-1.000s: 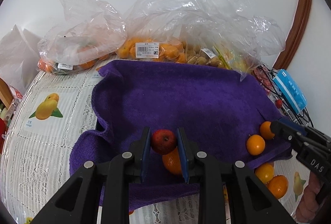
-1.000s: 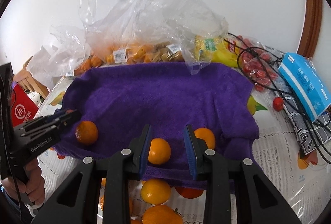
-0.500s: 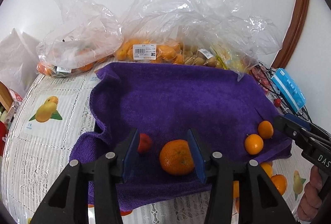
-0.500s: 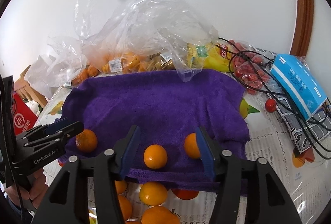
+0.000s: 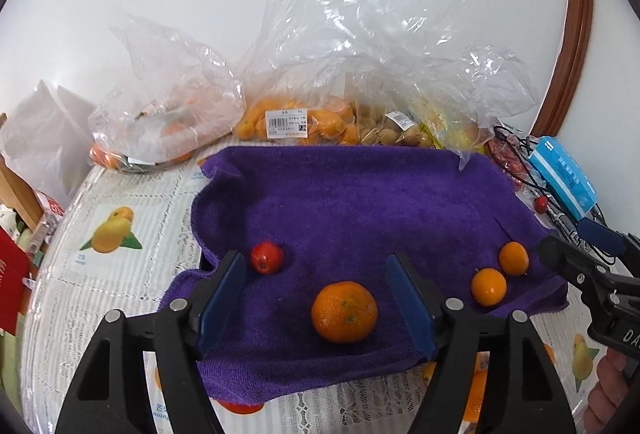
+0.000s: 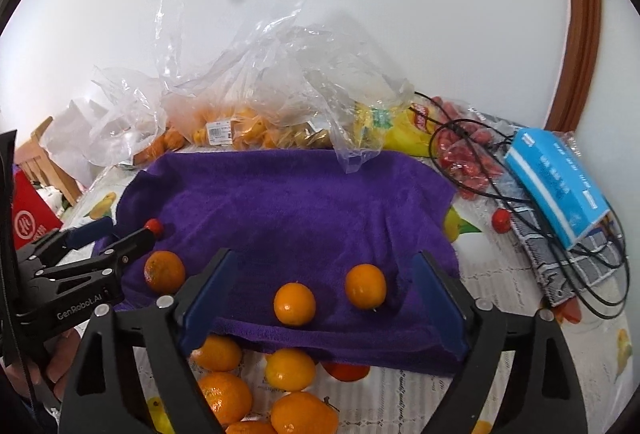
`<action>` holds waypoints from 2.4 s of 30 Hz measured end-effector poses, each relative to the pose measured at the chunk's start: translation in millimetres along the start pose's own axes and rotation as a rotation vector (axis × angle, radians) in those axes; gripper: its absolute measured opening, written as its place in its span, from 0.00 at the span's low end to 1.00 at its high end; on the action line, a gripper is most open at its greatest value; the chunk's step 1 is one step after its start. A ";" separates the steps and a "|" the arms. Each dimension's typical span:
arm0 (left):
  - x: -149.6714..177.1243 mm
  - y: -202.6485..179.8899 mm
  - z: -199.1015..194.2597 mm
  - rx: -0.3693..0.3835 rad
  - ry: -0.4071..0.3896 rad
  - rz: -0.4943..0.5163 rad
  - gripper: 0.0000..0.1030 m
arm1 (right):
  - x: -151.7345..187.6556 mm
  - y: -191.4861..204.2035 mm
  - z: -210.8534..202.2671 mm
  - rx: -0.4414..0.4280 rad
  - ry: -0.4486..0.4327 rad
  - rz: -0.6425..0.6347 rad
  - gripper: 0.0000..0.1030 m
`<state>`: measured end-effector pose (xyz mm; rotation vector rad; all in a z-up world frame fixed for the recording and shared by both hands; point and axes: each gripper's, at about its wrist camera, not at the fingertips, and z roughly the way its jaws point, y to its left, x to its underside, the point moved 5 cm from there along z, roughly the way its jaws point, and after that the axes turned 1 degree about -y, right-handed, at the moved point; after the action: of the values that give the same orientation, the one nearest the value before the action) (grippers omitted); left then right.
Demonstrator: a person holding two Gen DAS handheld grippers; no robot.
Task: Organize fruits
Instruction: 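Lift both fruits onto the purple towel and open both grippers to release, then withdraw both open grippers from the towel, then grasp a large orange with the right gripper while the left gripper moves toward the fruit row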
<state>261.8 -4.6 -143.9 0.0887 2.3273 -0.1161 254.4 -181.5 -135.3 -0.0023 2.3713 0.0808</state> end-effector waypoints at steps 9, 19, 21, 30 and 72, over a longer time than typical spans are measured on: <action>-0.2 -12.7 -27.3 0.014 -0.019 0.018 0.74 | 7.0 -3.7 -40.2 -0.017 -0.038 0.025 0.86; 30.4 -10.6 -77.2 0.026 -0.041 0.015 0.73 | 29.6 -18.7 -94.0 -0.025 -0.014 0.038 0.86; 36.1 -8.6 -86.9 0.006 -0.045 0.023 0.73 | 38.6 -23.3 -102.7 -0.023 -0.011 0.058 0.86; 55.2 2.8 -123.7 0.016 -0.050 -0.031 0.73 | 65.8 -40.2 -136.9 -0.023 -0.043 0.123 0.86; 79.8 20.1 -71.5 0.086 0.049 -0.059 0.72 | 92.2 -17.0 -77.8 -0.102 0.032 0.096 0.49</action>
<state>157.5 25.6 -154.0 0.0669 2.3747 -0.2458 134.6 -201.1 -144.6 0.0621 2.3960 0.2490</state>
